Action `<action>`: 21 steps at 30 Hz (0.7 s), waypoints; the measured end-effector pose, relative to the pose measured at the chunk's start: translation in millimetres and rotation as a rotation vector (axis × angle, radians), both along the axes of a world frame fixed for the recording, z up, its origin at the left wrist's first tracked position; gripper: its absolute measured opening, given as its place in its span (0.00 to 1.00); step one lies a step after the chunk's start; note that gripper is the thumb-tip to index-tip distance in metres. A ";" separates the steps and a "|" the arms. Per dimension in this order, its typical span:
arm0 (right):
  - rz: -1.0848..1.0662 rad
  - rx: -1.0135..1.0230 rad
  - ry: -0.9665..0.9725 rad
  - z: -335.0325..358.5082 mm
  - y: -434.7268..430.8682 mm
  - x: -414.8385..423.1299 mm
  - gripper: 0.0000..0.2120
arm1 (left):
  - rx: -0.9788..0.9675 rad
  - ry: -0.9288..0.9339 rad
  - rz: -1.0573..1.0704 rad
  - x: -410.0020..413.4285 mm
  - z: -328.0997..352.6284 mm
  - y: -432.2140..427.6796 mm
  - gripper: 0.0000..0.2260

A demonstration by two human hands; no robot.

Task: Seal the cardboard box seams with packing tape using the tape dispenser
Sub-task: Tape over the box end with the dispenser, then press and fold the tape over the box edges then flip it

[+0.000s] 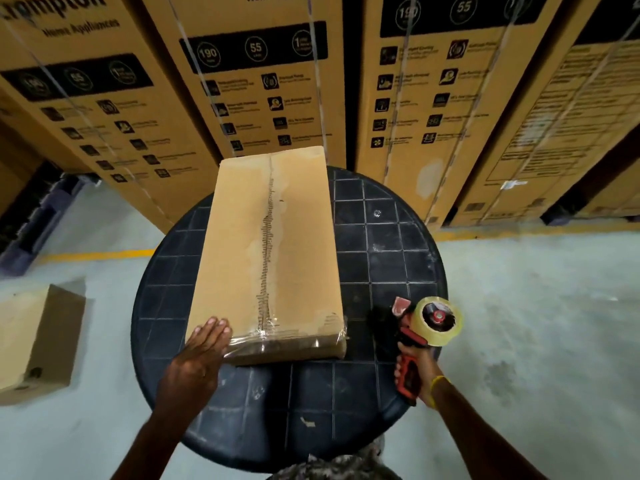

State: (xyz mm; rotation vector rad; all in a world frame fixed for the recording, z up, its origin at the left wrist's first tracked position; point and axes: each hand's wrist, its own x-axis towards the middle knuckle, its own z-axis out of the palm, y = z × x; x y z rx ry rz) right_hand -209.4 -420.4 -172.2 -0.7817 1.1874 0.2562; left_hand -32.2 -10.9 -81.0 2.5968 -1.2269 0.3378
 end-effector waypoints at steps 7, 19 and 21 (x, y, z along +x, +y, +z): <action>0.816 -0.731 0.373 31.8 13.2 -7.6 0.23 | -0.001 -0.023 0.010 2.5 -9.9 5.6 0.21; -0.016 -0.284 -0.483 105.5 91.8 45.7 0.09 | -0.125 0.003 0.071 -9.8 -6.0 -7.1 0.22; -0.062 -0.295 -0.494 104.4 94.0 43.7 0.09 | -0.155 0.023 0.093 -13.1 -5.4 -10.6 0.26</action>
